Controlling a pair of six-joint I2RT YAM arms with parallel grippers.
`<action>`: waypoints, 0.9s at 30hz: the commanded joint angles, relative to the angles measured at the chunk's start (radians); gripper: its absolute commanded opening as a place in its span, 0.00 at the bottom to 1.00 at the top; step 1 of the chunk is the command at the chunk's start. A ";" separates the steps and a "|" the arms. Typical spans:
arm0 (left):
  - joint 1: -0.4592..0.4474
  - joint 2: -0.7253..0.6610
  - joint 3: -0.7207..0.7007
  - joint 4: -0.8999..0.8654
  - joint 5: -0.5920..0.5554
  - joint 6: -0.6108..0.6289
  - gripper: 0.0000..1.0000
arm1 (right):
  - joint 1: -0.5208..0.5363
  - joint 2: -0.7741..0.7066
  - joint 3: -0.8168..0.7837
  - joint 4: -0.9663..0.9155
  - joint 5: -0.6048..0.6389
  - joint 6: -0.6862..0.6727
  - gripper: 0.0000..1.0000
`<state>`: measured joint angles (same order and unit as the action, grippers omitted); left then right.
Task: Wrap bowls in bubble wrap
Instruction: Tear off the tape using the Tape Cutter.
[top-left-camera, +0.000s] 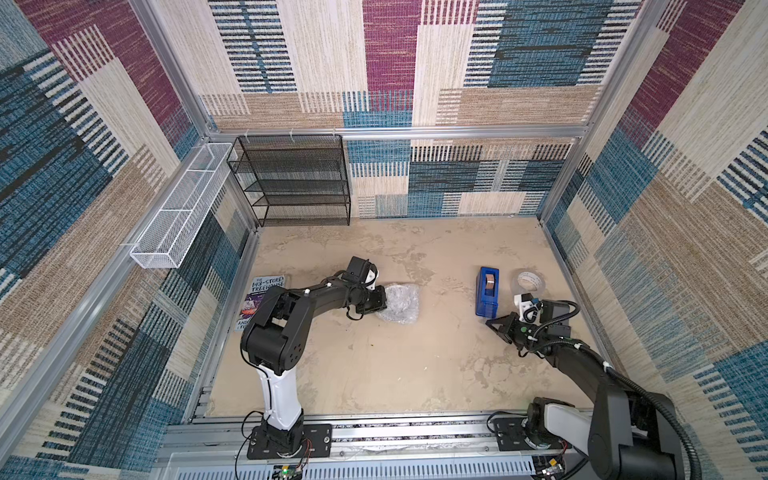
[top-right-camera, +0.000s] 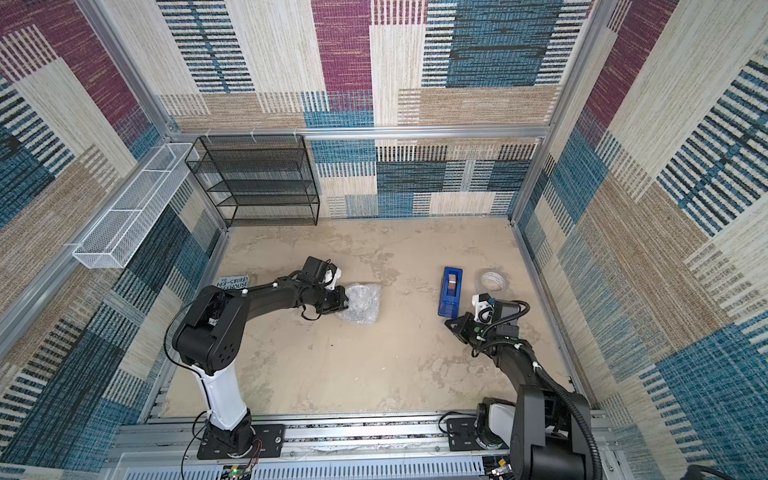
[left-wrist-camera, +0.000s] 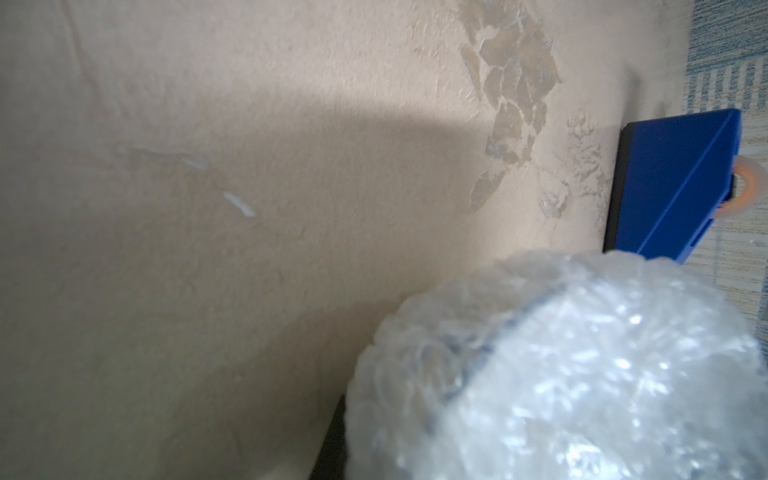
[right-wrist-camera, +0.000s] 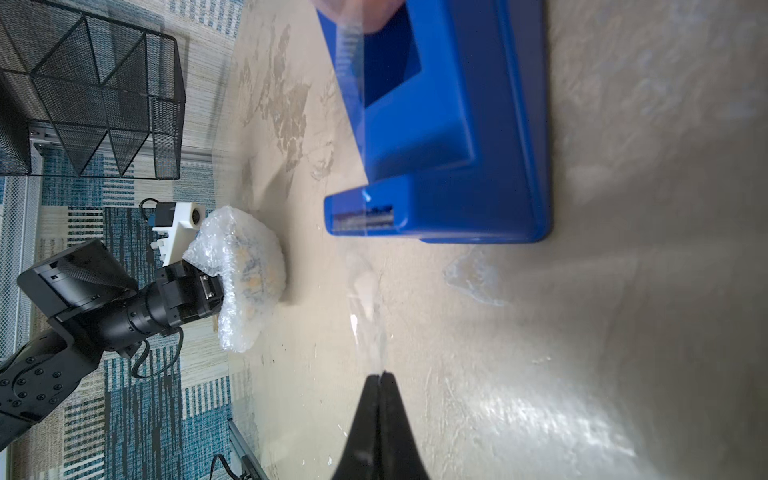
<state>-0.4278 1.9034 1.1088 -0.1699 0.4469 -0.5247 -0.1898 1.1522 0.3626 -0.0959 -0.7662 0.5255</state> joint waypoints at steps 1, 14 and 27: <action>0.001 0.000 -0.004 0.003 -0.007 0.011 0.00 | 0.001 0.036 0.005 0.037 0.007 0.001 0.00; 0.001 0.000 -0.006 0.009 -0.003 0.011 0.00 | 0.002 0.145 0.038 0.049 0.056 -0.005 0.00; 0.001 0.009 -0.010 0.014 -0.005 0.012 0.00 | 0.000 0.368 0.041 0.136 0.082 0.012 0.00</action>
<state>-0.4278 1.9053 1.1023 -0.1532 0.4507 -0.5247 -0.1909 1.5005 0.4091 0.0944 -0.7406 0.5400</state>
